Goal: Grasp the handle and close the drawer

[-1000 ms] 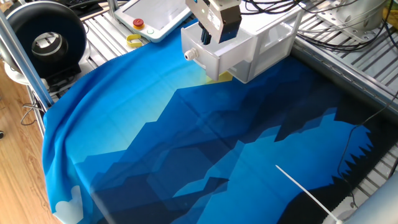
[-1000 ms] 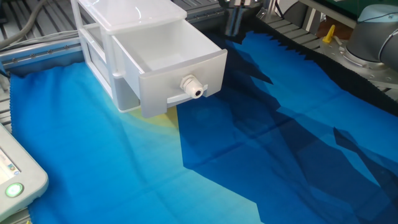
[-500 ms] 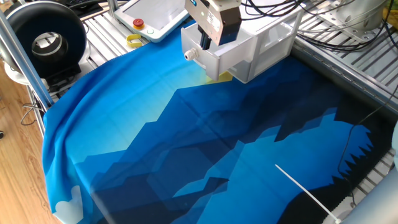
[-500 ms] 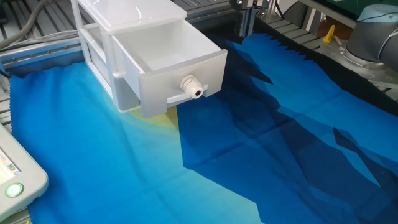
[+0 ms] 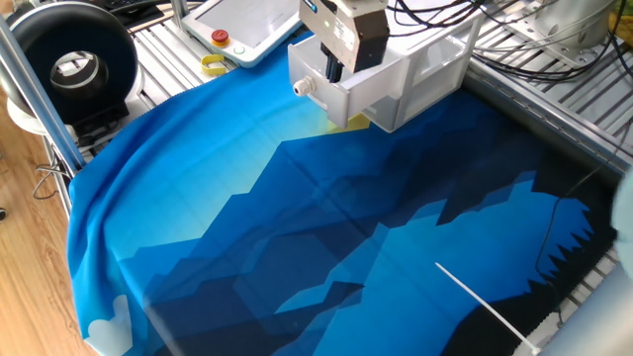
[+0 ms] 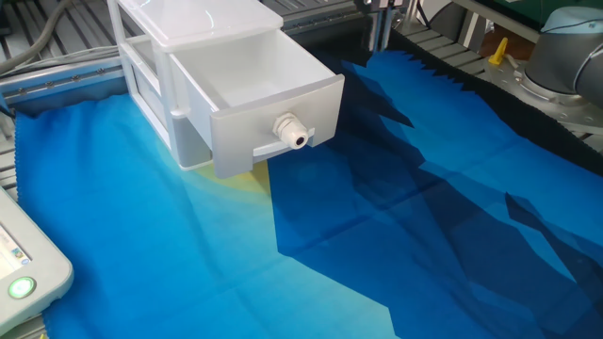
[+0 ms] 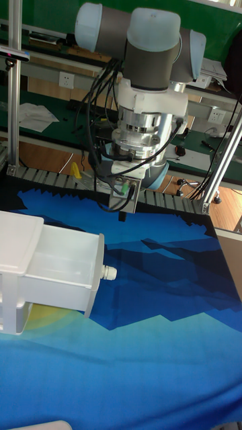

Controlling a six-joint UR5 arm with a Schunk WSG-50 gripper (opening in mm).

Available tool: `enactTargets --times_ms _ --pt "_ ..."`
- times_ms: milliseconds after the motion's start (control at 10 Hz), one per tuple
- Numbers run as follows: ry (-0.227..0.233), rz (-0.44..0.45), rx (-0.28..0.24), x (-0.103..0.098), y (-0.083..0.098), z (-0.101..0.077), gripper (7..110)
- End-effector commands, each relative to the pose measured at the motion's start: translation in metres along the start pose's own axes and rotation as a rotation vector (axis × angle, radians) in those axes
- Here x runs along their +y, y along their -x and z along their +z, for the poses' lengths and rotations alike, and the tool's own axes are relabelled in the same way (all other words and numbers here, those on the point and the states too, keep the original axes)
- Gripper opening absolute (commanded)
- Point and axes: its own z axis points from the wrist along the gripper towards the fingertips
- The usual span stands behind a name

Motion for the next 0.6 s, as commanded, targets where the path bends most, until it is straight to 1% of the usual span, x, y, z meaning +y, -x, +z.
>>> enactTargets --times_ms 0,200,300,400,500 --pt "0.036 -0.014 -0.001 -0.030 0.009 -0.014 7" --pt "0.045 -0.010 -0.004 -0.051 0.015 -0.023 7" --pt "0.045 -0.017 0.010 -0.065 0.016 -0.029 7" --pt "0.045 -0.019 0.010 -0.074 0.020 -0.029 7" --pt "0.043 -0.011 0.003 -0.079 0.024 -0.023 7"
